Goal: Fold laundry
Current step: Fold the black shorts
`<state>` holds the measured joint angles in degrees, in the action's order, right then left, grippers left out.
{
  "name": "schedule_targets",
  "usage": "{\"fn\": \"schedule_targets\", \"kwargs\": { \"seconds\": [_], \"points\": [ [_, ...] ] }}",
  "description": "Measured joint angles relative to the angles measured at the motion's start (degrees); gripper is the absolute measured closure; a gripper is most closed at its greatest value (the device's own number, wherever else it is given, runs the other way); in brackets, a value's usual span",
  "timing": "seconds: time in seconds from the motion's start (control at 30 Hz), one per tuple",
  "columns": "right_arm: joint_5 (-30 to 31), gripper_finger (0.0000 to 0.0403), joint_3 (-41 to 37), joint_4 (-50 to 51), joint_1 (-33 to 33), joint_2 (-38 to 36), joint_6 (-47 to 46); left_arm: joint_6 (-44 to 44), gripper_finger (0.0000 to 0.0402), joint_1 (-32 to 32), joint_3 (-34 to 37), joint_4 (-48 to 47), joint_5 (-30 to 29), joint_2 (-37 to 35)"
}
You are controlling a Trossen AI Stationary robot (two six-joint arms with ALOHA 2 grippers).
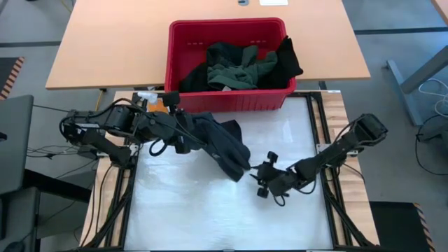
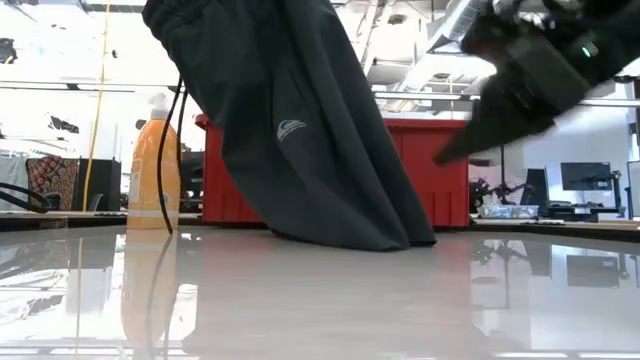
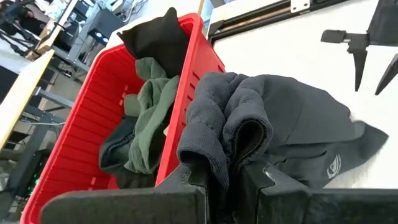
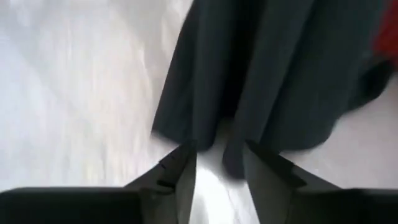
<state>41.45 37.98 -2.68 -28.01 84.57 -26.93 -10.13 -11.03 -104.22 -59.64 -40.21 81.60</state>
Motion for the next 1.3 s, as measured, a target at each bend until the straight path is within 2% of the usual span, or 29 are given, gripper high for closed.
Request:
{"fn": "schedule_targets", "kwargs": {
  "seconds": [0.07,0.2,0.3,0.43,0.53,0.7,0.97,1.07,1.2,1.3],
  "points": [
    [2.87,0.0225,0.00,-4.26,-0.17,-0.24,1.52,-0.02,0.0386,-0.02,0.00,-0.02,0.01,0.00],
    [3.56,0.0212,0.04,-12.69,0.21,2.63,6.50,0.08,0.0386,-0.02,0.00,-0.02,0.32,0.00],
    [4.21,0.0212,0.04,-13.50,1.57,5.89,6.98,0.10,0.0386,-0.02,0.00,-0.02,0.34,0.00],
    [8.15,0.0218,0.00,-14.72,3.54,9.92,6.41,0.63,0.0386,-0.02,0.00,-0.03,0.40,0.00],
    [8.18,0.0221,0.00,-17.46,4.47,11.69,7.30,0.82,0.0386,-0.02,0.00,-0.04,0.81,0.00],
    [11.42,0.0219,0.00,-16.54,4.87,12.20,7.46,0.92,0.0386,-0.02,0.00,-0.26,0.99,0.00],
    [19.17,0.0218,0.02,-11.78,1.64,9.43,7.46,1.39,0.0386,-0.04,0.00,-1.43,2.92,0.00],
    [19.50,0.0217,0.02,-11.03,2.74,9.43,7.43,1.34,0.0386,-0.04,0.00,-1.42,2.98,0.00],
    [14.50,0.0204,0.02,-10.94,5.12,9.46,7.41,1.38,0.0386,-0.04,0.00,-1.38,4.04,0.00],
    [14.46,0.0187,0.02,-10.22,6.29,9.45,7.42,1.76,0.0386,-0.04,0.00,-1.40,5.17,0.00]
  ]
}}
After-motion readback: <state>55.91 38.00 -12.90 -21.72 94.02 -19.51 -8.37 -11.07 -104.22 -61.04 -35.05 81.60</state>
